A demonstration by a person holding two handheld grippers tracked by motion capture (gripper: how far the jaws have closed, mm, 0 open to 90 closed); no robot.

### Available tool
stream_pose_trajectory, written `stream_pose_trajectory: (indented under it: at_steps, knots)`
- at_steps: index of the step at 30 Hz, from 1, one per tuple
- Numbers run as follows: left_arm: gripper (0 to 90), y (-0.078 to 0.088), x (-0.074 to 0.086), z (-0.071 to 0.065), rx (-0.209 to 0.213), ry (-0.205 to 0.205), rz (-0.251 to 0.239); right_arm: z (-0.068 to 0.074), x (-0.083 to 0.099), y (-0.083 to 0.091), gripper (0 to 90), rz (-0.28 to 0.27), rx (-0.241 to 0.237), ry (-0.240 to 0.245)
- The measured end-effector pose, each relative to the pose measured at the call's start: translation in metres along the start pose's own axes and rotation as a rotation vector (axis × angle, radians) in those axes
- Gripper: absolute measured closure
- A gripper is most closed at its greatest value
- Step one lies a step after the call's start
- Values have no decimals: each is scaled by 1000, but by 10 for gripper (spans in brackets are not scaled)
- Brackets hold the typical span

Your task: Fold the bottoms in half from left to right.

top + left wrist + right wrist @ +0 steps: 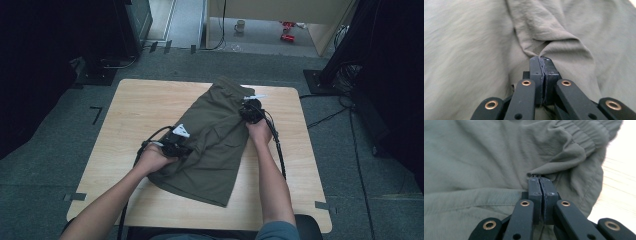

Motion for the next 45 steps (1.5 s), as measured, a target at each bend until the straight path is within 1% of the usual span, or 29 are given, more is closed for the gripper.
stream_pose_trajectory:
  at_steps: [1, 4, 5, 6, 7, 8, 9, 10, 11, 14, 16, 19, 21, 22, 25, 26, 29, 32, 34, 36, 38, 39, 43, 45]
  knots:
    - [891, 4, 3, 11, -29, 8, -4, 2, 0, -1, 878, -4, -4, 0]
    - [891, 14, 9, 34, -84, 40, -5, 12, -1, -3, 878, -13, -20, 4]
    - [892, 17, 11, 40, -91, 77, 0, 15, -1, -4, 878, -16, -25, 8]
    - [893, 19, 12, 43, -93, 107, 1, 18, 0, -4, 878, -24, -29, 19]
    - [895, 21, 12, 44, -91, 117, 1, 20, 0, -5, 878, -36, -26, 32]
    - [895, 23, 12, 44, -92, 121, -4, 21, 1, -5, 878, -44, -23, 39]
    - [896, 25, 11, 42, -92, 114, -5, 21, 1, -5, 878, -51, -22, 38]
    - [896, 28, 9, 39, -94, 93, -10, 21, 1, -5, 879, -54, -23, 27]
    - [896, 30, 8, 36, -93, 83, -17, 20, 1, -5, 878, -53, -28, 19]
    - [897, 39, 0, 22, -86, 49, -49, 20, 1, -5, 879, -53, -29, 20]
    - [898, 46, -5, 11, -74, 33, -71, 21, 1, -5, 879, -53, -23, 23]
    - [899, 54, -14, -7, -54, -3, -100, 21, 1, -5, 880, -52, -21, 22]
    - [899, 58, -20, -20, -39, -29, -112, 21, 1, -5, 880, -53, -22, 17]
    - [899, 60, -22, -26, -33, -35, -117, 21, 1, -5, 880, -51, -19, 14]
    - [899, 63, -29, -41, -25, -64, -125, 21, -1, -3, 880, -17, -26, -3]
    - [899, 64, -31, -45, -23, -74, -127, 21, -2, -1, 882, -19, -34, -1]
    - [899, 67, -40, -58, -17, -99, -136, 19, -11, 9, 882, -55, -43, 12]
    - [899, 71, -49, -71, -13, -123, -160, 16, -21, 21, 877, -99, -32, 19]
    - [896, 72, -54, -80, -7, -129, -168, 13, -25, 27, 858, -112, -24, 23]
    - [894, 70, -56, -89, -8, -141, -179, 11, -25, 30, 777, -113, -13, 23]
    - [894, 64, -57, -96, -11, -152, -173, 9, -25, 33, 711, -108, -18, 23]
    - [894, 61, -57, -100, -3, -151, -169, 8, -24, 34, 690, -107, -20, 28]
    - [890, 45, -56, -113, 49, -121, -154, 6, -25, 44, 628, -106, -46, 18]
    - [883, 37, -55, -122, 77, -124, -150, 5, -26, 49, 605, -105, -57, 10]
Point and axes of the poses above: each handheld gripper's, and its own axes: y roughly backward along the jaws, x roughly out of its underside, z roughly to its left, the point moved 6 cm from there along -y, roughly forward along the jaws, and after that the axes turned 5 degrees about -z, right-handed, at the moved point
